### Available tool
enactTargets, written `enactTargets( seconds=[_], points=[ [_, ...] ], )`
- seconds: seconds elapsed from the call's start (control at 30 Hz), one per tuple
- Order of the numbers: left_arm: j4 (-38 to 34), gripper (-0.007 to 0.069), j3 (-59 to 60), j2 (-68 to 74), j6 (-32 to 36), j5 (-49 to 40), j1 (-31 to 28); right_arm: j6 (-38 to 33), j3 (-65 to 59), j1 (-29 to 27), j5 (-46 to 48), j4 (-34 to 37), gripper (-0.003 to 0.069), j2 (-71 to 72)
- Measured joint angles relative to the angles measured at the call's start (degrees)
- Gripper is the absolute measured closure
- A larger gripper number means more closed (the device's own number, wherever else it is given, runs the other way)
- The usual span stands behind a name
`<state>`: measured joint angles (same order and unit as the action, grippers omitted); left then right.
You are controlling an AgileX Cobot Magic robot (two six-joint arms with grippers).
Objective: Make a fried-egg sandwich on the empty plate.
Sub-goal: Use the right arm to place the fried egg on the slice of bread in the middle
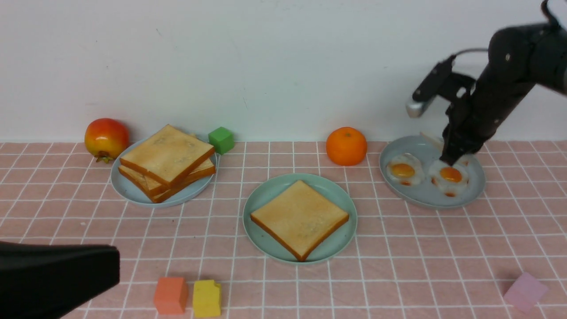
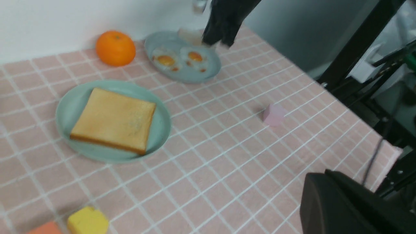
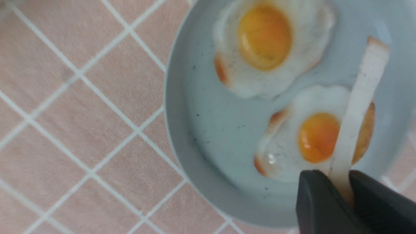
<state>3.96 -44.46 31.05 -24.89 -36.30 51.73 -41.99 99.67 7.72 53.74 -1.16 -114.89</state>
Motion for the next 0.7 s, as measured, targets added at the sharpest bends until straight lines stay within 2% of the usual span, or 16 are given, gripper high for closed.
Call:
enactTargets(
  seconds=[0.13,0.27,0.3,0.33,0.5,0.7],
  points=[
    [7.1,0.0638,0.0,2.1,-8.6,-4.0,0.0,6.7,0.0,4.5,3.5,-0.3,0.0553,5.6],
    [13.6,0.0638,0.0,4.3,-12.3,-6.7,0.0,13.4,-3.3,12.1,5.6,-0.6,0.0553,9.9],
    [13.6,0.0638,0.0,4.3,-12.3,-6.8,0.0,13.6,-3.6,12.6,5.7,-0.6,0.0553,10.0],
    [14.8,0.0638,0.0,4.8,-12.5,-7.2,0.0,15.4,-6.3,17.1,5.8,-1.3,0.0553,10.9],
    [15.8,0.0638,0.0,5.0,-11.3,-7.2,0.0,21.7,-13.3,27.8,2.1,-4.4,0.0553,11.5],
    [15.8,0.0638,0.0,5.0,-10.6,-7.3,0.0,26.0,-15.3,33.4,-6.3,-7.6,0.0553,9.1]
  ],
)
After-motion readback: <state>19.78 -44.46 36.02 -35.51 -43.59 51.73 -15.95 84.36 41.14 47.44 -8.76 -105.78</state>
